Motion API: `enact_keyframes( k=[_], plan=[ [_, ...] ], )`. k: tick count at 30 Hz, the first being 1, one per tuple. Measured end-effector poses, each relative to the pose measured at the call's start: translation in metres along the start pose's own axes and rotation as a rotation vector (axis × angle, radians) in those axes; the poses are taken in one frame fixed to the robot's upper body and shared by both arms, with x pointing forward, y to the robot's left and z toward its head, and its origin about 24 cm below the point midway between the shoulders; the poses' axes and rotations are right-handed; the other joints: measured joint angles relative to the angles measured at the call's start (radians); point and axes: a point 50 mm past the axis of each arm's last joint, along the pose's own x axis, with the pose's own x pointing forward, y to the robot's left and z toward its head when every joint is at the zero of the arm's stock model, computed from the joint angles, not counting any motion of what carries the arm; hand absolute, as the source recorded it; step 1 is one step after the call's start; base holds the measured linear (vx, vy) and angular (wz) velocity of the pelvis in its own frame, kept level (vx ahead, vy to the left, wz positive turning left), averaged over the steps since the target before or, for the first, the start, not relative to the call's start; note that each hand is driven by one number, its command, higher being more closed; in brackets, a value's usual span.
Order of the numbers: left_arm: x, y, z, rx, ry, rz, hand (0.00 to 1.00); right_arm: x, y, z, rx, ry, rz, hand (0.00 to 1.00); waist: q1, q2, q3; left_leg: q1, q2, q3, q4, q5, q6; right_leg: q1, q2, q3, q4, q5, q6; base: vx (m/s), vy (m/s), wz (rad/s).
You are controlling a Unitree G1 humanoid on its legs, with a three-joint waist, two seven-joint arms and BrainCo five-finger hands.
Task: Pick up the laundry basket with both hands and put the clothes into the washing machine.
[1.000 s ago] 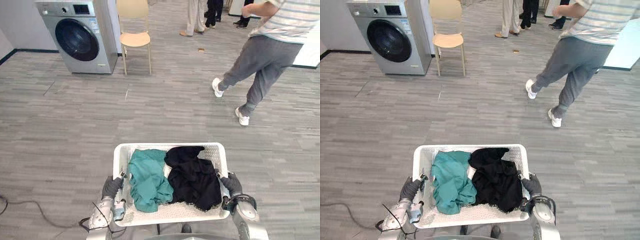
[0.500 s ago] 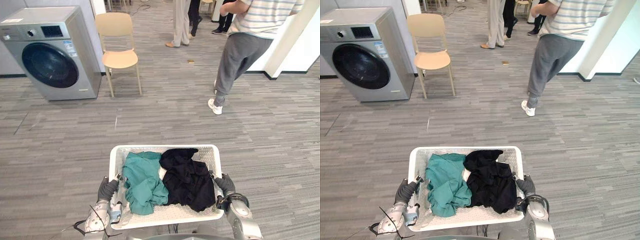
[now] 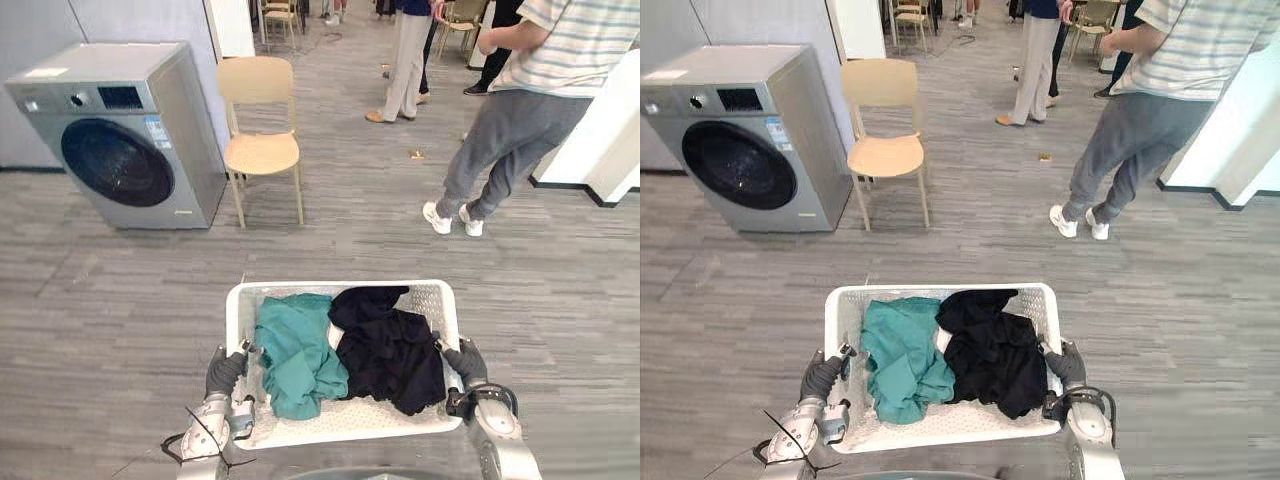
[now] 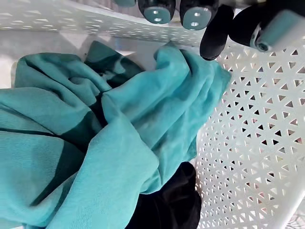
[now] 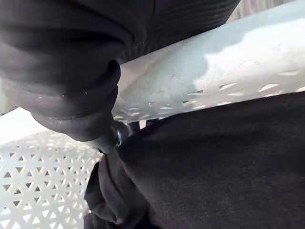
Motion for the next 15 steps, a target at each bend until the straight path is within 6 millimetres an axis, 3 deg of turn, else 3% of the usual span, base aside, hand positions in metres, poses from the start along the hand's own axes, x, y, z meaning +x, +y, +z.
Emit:
enact_keyframes(
  k=[1, 2, 3, 4, 5, 6, 12, 15],
  plan=[
    [0.003, 0.001, 0.000, 0.008, 0.001, -0.003, 1.00, 0.000, 0.001, -0.001, 0.007, 0.002, -0.004, 1.00, 0.005, -0.026, 0.004, -0.059, 0.020, 0.039, -0.086, -0.070, 0.024, 0.049, -0.029, 0.010, -0.040, 0.000, 0.000, 0.48, 0.099, -0.07],
    [0.005, 0.000, 0.000, 0.010, 0.000, -0.006, 1.00, 0.000, 0.001, -0.001, 0.008, 0.002, -0.008, 1.00, 0.007, -0.041, 0.007, -0.086, 0.029, 0.061, -0.176, -0.096, 0.032, 0.065, -0.045, 0.011, -0.050, 0.000, 0.000, 0.42, 0.150, 0.00],
    [0.007, -0.003, 0.001, 0.007, -0.003, -0.018, 1.00, 0.000, -0.002, 0.000, 0.015, -0.004, -0.023, 1.00, 0.011, -0.052, 0.008, -0.098, 0.029, 0.074, -0.450, -0.103, 0.021, 0.083, -0.072, 0.015, -0.047, -0.005, 0.008, 0.38, 0.221, -0.07],
    [0.006, -0.006, 0.000, 0.007, -0.007, -0.029, 1.00, 0.000, -0.006, -0.002, 0.014, -0.002, -0.031, 1.00, 0.015, -0.039, 0.001, -0.072, 0.030, 0.053, -0.714, -0.027, 0.005, 0.094, -0.081, 0.035, -0.027, -0.029, 0.049, 0.37, 0.249, -0.19],
    [0.007, -0.005, -0.003, 0.019, 0.002, -0.031, 1.00, 0.003, -0.003, -0.008, 0.025, 0.027, -0.031, 1.00, 0.018, -0.067, 0.012, -0.037, 0.014, 0.093, -0.738, 0.018, 0.062, 0.111, -0.113, 0.062, -0.011, -0.065, 0.099, 0.23, 0.175, -0.17],
    [0.005, -0.001, -0.015, 0.044, 0.056, -0.039, 1.00, -0.010, -0.002, -0.027, 0.062, 0.096, -0.047, 1.00, 0.010, -0.134, -0.017, 0.075, -0.040, 0.109, -1.066, 0.202, 0.020, 0.069, -0.145, 0.098, -0.068, -0.036, 0.102, 0.07, 0.060, -0.09],
    [0.005, -0.001, -0.018, 0.047, 0.069, -0.041, 1.00, -0.010, -0.004, -0.033, 0.058, 0.112, -0.051, 1.00, 0.008, -0.134, -0.019, 0.095, -0.040, 0.118, -1.109, 0.215, 0.023, 0.069, -0.147, 0.116, -0.074, -0.041, 0.108, 0.00, -0.007, -0.05],
    [0.003, -0.002, -0.038, 0.052, 0.154, -0.049, 1.00, -0.011, -0.009, -0.055, 0.046, 0.215, -0.063, 1.00, -0.011, -0.132, -0.031, 0.131, -0.046, 0.133, -1.209, 0.261, 0.028, 0.068, -0.156, 0.117, -0.097, -0.060, 0.137, 0.03, -0.027, -0.03]
  ],
)
